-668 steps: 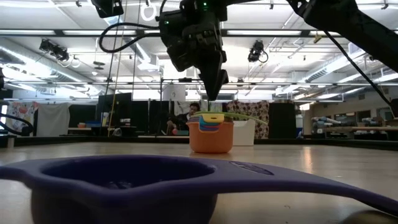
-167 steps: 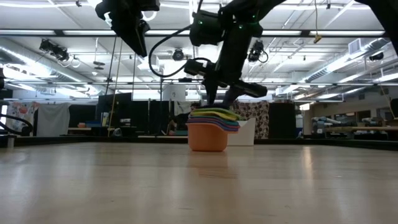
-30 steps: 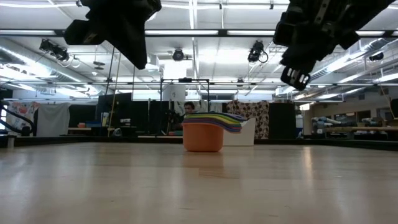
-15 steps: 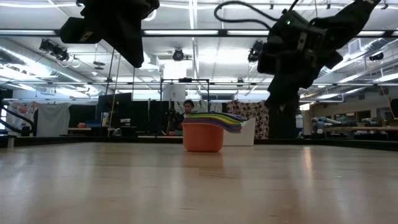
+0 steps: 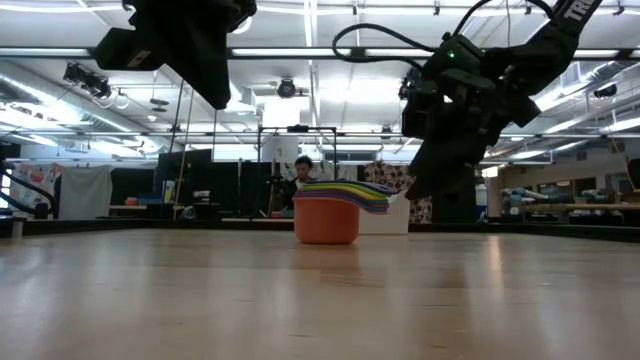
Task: Nest measuring cups in basket
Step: Put the nested measuring cups into the white bin
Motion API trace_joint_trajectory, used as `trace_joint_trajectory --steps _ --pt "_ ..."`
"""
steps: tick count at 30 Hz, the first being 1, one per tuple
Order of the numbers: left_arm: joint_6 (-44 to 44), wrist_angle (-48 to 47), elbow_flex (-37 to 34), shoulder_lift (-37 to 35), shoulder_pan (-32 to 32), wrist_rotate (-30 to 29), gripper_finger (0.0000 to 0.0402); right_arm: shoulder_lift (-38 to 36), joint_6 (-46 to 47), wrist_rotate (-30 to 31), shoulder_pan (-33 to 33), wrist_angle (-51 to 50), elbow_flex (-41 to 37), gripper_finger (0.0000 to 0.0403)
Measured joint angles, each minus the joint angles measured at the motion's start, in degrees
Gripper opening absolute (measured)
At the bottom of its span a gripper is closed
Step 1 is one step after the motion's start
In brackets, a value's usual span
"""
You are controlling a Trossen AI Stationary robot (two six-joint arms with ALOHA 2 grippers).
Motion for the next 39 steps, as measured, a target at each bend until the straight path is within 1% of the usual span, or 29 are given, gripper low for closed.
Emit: trace_joint_trajectory --steps 2,5,9,12,15,19,22,25,29,31,33,35,38,39 --pt "0.0 0.0 0.0 0.0 0.0 -0.2 0.0004 0.0 0.6 1.7 0.0 0.0 0.0 0.0197" --pt "0.0 0.0 0.0 0.0 0.0 -0.3 0.0004 0.0 0.7 1.5 0.0 -0.1 0.0 0.0196" --pt "-0.6 0.1 0.0 0.4 -0.2 -0.6 0.0004 0.0 0.7 -3.3 -0.1 -0.1 0.0 0.0197" --pt "-4.4 0.3 0.0 2.5 -0.7 -3.0 0.0004 0.0 0.7 -7.2 -0.3 -0.1 0.0 0.0196" --pt "-8.8 3.1 0.0 4.8 -1.0 -4.2 0.0004 0.0 0.8 -10.6 -0.5 -0.1 0.0 0.0194" --pt "-9.7 9.3 0.0 8.1 -1.6 -6.8 0.0003 0.0 0.6 -16.1 -1.0 -0.1 0.0 0.0194" --pt "-10.5 11.0 0.0 9.7 -1.6 -8.9 0.0003 0.0 0.6 -19.3 -1.8 -0.1 0.0 0.0193" --pt "-10.2 9.7 -0.1 10.6 -1.6 -12.1 0.0002 0.0 0.6 -20.8 -2.6 0.0 0.0 0.0192" --pt "-12.0 12.0 -5.0 9.7 -1.6 -17.0 0.0002 0.0 1.9 -21.7 -3.8 0.5 0.0 0.0192" --pt "-13.5 18.1 -8.9 8.9 -1.6 -17.7 0.0002 0.0 2.1 -22.5 -4.3 0.8 0.0 0.0191" --pt "-13.5 28.0 -12.8 8.7 -1.6 -16.9 0.0001 0.0 2.3 -23.8 -4.7 1.3 0.0 0.0191" --pt "-11.6 39.5 -16.8 8.4 -1.6 -16.4 0.0001 0.0 2.3 -23.8 -4.9 1.7 0.0 0.0191" --pt "-6.7 59.1 -22.7 8.1 -1.1 -16.1 0.0001 0.0 2.3 -23.5 -5.5 1.7 0.0 0.0191" --pt "-5.1 64.2 -24.8 8.1 -0.8 -16.3 0.0001 0.0 2.3 -23.5 -5.6 1.7 0.0 0.0191"
